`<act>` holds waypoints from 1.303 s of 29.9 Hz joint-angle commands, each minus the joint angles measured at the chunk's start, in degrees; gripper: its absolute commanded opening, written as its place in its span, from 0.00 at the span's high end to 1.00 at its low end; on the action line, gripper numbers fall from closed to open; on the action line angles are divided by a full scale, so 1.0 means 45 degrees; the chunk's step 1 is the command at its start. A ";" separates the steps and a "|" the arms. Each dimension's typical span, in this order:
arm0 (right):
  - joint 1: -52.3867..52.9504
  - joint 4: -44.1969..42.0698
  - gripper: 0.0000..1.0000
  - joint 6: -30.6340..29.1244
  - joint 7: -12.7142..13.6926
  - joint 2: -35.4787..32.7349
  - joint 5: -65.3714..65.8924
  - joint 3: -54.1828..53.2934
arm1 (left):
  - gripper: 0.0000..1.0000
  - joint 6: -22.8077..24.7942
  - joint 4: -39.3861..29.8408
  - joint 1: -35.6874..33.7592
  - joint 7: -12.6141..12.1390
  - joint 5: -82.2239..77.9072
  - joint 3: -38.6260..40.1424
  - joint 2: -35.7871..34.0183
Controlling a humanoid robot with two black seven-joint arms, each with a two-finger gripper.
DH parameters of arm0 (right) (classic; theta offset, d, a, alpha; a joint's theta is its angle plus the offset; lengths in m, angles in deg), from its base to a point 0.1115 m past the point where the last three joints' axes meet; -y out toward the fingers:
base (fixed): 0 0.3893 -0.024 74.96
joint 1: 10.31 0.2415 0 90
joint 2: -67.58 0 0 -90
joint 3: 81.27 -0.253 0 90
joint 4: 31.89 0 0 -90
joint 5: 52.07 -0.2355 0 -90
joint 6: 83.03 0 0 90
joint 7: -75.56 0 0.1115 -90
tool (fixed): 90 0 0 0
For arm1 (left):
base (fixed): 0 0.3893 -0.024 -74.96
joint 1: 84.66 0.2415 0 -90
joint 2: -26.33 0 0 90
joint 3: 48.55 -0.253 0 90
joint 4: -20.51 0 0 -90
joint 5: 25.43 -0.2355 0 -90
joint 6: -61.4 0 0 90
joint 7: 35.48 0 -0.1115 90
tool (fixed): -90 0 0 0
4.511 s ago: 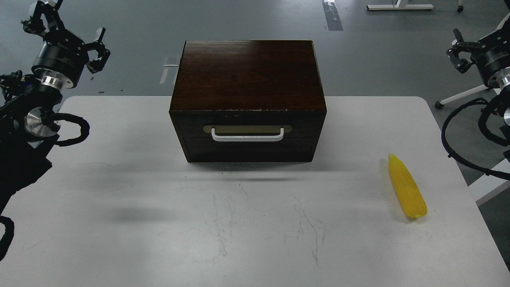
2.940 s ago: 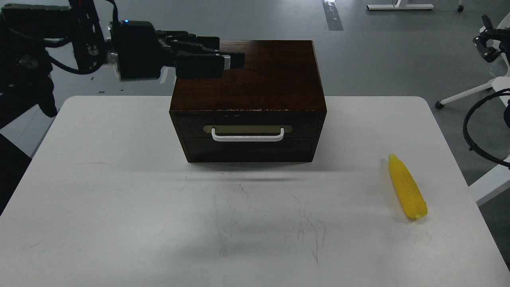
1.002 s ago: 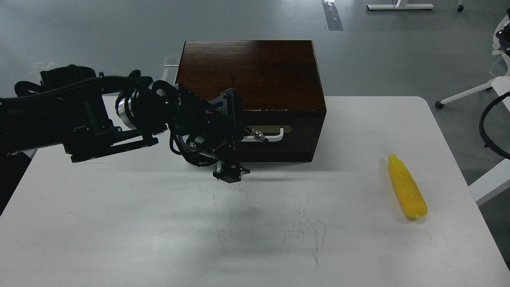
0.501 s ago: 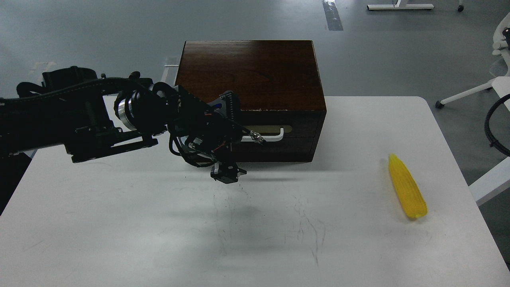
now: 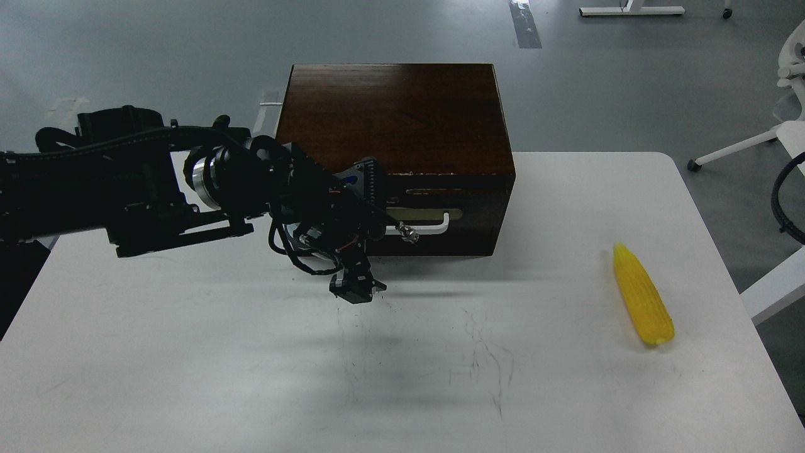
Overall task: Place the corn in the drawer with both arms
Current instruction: 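Pull the drawer toward the robot with the left gripper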
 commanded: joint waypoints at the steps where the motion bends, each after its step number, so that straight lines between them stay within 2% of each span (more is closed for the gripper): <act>1: -0.0003 0.0006 0.00 0.0000 0.0000 -0.0037 0.0000 0.0020 | 0.03 -0.0001 -0.0270 -0.0032 0.0001 0.0049 -0.0007 0.0005; 22: -0.0003 0.0006 0.00 0.0000 0.0000 -0.0233 0.0000 0.0020 | 0.03 -0.0001 -0.1345 -0.0404 0.0001 0.0205 0.0032 0.0006; 39: -0.0023 0.0006 0.00 0.0000 0.0000 -0.0233 0.0000 0.0020 | 0.03 -0.0001 -0.1639 -0.0423 0.0001 0.0225 0.0052 -0.0014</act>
